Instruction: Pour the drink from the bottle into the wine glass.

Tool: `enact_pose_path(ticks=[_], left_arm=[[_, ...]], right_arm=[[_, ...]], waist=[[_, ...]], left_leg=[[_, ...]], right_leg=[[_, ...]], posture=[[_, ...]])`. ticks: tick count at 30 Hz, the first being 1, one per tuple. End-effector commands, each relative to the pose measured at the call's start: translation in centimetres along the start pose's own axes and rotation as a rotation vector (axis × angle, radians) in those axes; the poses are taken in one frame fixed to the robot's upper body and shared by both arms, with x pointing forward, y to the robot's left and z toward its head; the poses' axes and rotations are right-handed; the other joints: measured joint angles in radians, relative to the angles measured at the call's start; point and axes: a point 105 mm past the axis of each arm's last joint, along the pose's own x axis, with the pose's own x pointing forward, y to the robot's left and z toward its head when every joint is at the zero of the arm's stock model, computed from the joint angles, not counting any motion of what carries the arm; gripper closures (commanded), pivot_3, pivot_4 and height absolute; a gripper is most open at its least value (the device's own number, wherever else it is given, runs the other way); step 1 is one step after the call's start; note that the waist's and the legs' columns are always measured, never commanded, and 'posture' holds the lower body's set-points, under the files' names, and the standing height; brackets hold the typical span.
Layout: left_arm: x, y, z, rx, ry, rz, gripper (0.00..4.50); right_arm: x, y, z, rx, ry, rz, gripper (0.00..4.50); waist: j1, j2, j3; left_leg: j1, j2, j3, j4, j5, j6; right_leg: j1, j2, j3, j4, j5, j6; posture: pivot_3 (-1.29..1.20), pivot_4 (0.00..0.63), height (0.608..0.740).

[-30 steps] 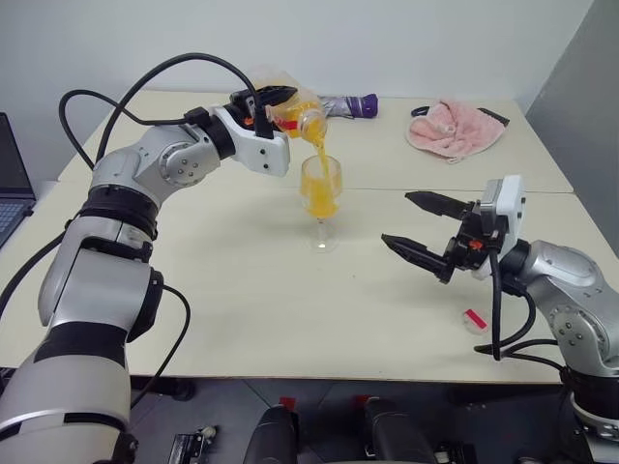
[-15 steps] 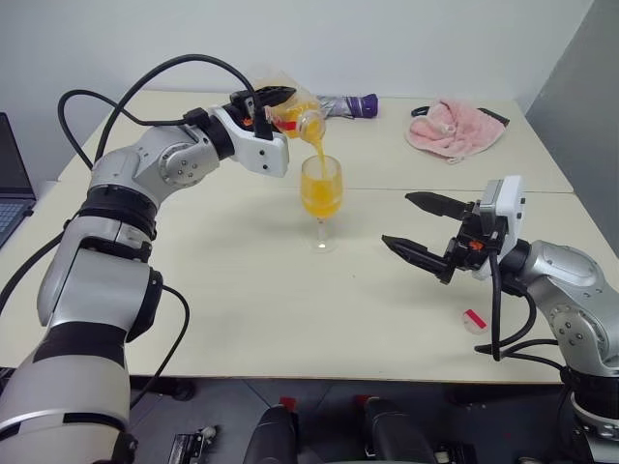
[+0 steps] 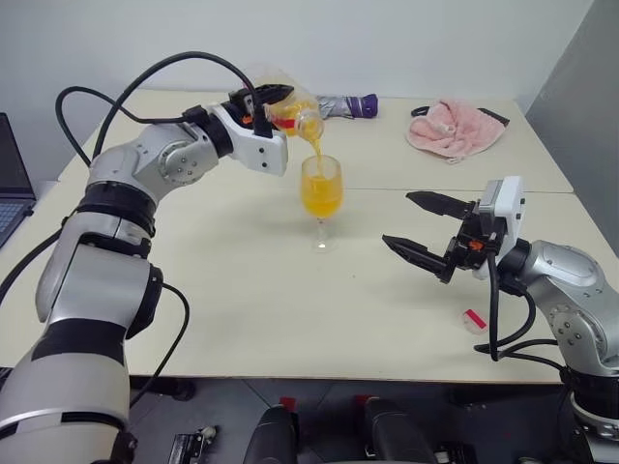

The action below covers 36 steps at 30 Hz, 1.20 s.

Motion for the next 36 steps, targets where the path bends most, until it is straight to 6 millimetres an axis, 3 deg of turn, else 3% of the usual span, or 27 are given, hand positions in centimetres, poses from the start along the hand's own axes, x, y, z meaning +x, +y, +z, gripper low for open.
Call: enact_pose_path(ticks=[1,19,36], left_arm=[[0.0,2.3,-0.1,0.034,-0.002,0.062,2.81],[0.0,2.2,-0.1,0.029,-0.002,0.061,2.81],[0.3,0.9,0.4,-0.140,-0.014,0.071,2.81]], right_arm=[[0.1,0.4,1.0,-0.037,-0.031,0.019,0.00],[0.3,0.5,0.9,-0.033,-0.033,0.026,0.00],[1.2,1.3,0.8,-0.048,-0.042,0.039,0.00]], waist=[[0.000,0.000,0.000],[0.000,0.000,0.000],[0.000,0.000,0.000]], left_leg=[[0.000,0.000,0.000,0.000,0.000,0.000],[0.000,0.000,0.000,0.000,0.000,0.000],[0.000,0.000,0.000,0.000,0.000,0.000]], right_leg=[[0.000,0.000,0.000,0.000,0.000,0.000],[0.000,0.000,0.000,0.000,0.000,0.000],[0.000,0.000,0.000,0.001,0.000,0.000]], posture=[[0.00,0.150,0.740],[0.00,0.150,0.740],[0.00,0.150,0.740]])
